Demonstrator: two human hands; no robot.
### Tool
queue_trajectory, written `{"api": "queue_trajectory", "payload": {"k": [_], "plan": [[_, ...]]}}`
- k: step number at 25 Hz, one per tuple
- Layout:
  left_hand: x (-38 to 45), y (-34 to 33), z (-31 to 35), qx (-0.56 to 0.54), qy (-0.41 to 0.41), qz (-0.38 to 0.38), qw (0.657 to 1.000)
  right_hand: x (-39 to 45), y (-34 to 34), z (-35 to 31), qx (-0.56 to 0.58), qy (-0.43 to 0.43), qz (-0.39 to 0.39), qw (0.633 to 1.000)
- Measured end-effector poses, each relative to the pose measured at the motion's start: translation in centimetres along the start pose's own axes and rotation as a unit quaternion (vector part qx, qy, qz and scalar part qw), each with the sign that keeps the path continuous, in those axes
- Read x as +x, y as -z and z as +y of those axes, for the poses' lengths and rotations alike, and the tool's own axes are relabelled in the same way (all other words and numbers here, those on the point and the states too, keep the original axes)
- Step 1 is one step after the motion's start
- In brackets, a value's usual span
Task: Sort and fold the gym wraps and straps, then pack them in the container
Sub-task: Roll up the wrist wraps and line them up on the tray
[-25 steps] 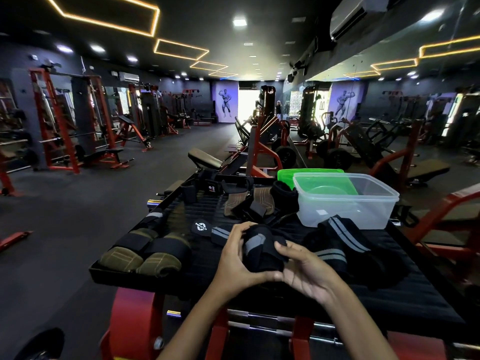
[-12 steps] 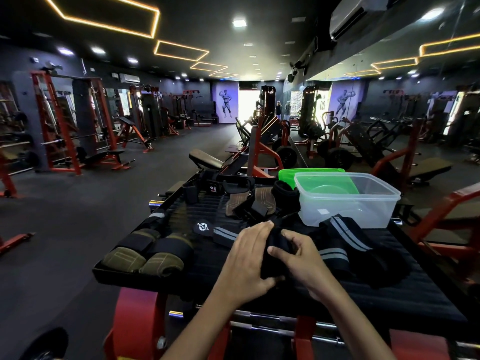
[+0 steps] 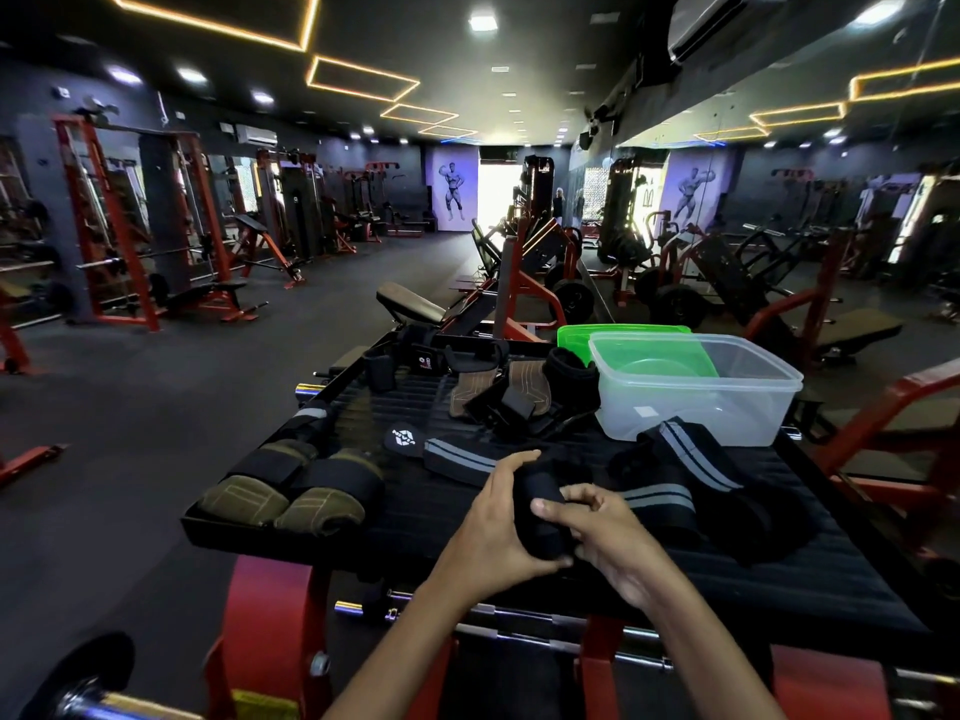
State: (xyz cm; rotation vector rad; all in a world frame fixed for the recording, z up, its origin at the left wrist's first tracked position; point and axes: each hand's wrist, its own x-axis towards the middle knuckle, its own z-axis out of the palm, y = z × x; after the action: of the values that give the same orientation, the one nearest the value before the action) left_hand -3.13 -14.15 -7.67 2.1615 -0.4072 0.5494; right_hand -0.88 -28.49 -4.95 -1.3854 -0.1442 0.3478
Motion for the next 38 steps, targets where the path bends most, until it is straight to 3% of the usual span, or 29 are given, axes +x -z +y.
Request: {"api": "queue_trajectory", "payload": {"k": [3,6,9,11,14,19,23,28,30,33,38], "plan": [[0.0,0.4,-0.1,-0.038,0.022,0.004,0.999,-0.1,0.5,-0.6,0.051,-0.014,-0.075,0.996],[0.4,1.0,-0.5,-0.138,0.042,-0.057,0.988,-0.1,0.7,-0.3,0.060,-0.005,-0.060,0.996],[1.0,1.4,-0.4,-0.298,0.138,-0.037,0.944,0.1,0.8,0.2,0.047,0.005,-0.037,0.998],[1.4,1.5,-0.1,-0.345,0.215,-0.045,0.912,-0.1,0.7,0.2,0.032,0.017,-0.034,0.999],[1.4,1.2,0.0,-0.303,0.228,-0.004,0.925,-0.5,0.3,0.2,-0.030,0.044,-0.050,0.997],[1.2,1.1,0.2,-0.184,0.178,0.042,0.966,-0.5,-0.3,0.7,-0.179,0.085,-0.069,0.978],[1.0,0.6,0.7,-0.116,0.140,0.045,0.982,-0.3,0.1,0.6,-0.105,0.056,-0.092,0.989],[1.0,0.9,0.7,-0.196,0.166,-0.011,0.967,0.5,1.2,0.0,0.103,0.062,-0.071,0.990],[0.9,0.7,0.7,-0.224,0.170,0.002,0.960,0.6,1.2,-0.4,0.148,0.051,-0.070,0.985],[0.5,0.6,0.3,-0.195,0.133,0.053,0.970,1.1,0.8,-0.5,0.125,0.034,-0.069,0.989],[0.1,1.3,-0.5,-0.079,0.060,0.172,0.980,3.0,-1.7,-1.9,0.017,0.051,0.022,0.998]]}}
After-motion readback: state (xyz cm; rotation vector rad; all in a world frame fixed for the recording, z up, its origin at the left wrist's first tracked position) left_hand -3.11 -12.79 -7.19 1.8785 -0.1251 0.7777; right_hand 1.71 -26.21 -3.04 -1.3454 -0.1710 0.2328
